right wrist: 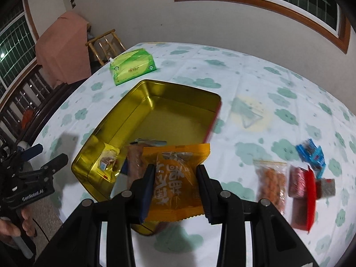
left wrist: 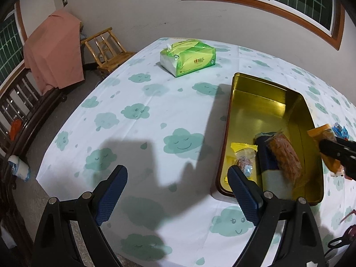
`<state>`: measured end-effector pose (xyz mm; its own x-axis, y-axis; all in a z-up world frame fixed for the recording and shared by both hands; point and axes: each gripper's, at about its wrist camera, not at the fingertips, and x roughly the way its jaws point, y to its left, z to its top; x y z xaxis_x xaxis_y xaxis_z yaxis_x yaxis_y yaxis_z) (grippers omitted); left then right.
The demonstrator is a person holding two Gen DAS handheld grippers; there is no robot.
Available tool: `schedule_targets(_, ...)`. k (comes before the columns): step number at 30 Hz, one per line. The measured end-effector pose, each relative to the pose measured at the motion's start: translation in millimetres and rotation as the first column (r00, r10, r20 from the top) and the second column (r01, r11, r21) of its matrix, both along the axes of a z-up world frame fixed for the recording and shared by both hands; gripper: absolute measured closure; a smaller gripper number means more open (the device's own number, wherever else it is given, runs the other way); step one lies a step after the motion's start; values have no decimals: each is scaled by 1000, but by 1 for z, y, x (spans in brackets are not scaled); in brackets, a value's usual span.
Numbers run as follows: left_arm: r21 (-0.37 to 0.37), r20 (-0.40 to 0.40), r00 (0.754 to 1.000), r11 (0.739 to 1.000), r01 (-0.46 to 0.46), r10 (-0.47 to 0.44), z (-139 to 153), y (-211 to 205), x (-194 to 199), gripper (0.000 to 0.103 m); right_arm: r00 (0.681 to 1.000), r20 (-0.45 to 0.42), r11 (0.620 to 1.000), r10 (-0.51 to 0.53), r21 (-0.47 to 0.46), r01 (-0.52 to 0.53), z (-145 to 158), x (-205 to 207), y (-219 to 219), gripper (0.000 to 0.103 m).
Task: Organize snacks
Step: 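Lower the yellow-orange bag into the tin and open the right tool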
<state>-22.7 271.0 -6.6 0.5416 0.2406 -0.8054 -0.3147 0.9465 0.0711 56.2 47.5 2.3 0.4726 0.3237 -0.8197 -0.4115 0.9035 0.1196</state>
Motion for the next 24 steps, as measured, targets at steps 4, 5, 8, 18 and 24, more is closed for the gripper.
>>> schedule_targets(4,-5,-2,1000,1000,-9,9,-1,5,0,13,1000,-19,1000,11,0,-11,-6,7,13,65)
schedule_targets(5,-5,-2,1000,1000,-10,10,-1,5,0,13,1000,-22,1000,16,-3,-16,-7,8,17,65)
schedule_targets(8,-8,-4,1000,1000,-11,11,-1,7,1,13,999,-39,1000,24,-3,-25,-13,10,26,65)
schedule_targets(18,-15,-9,1000,1000,-11,11,-2,7,1,13,996,-77,999,47,-18,-49,-32,15,40,65)
schedule_targets(24,-15,-4,1000,1000,-2,2,0,0,2,13,995,-81,998,55,-4,-56,-32,12,39,62)
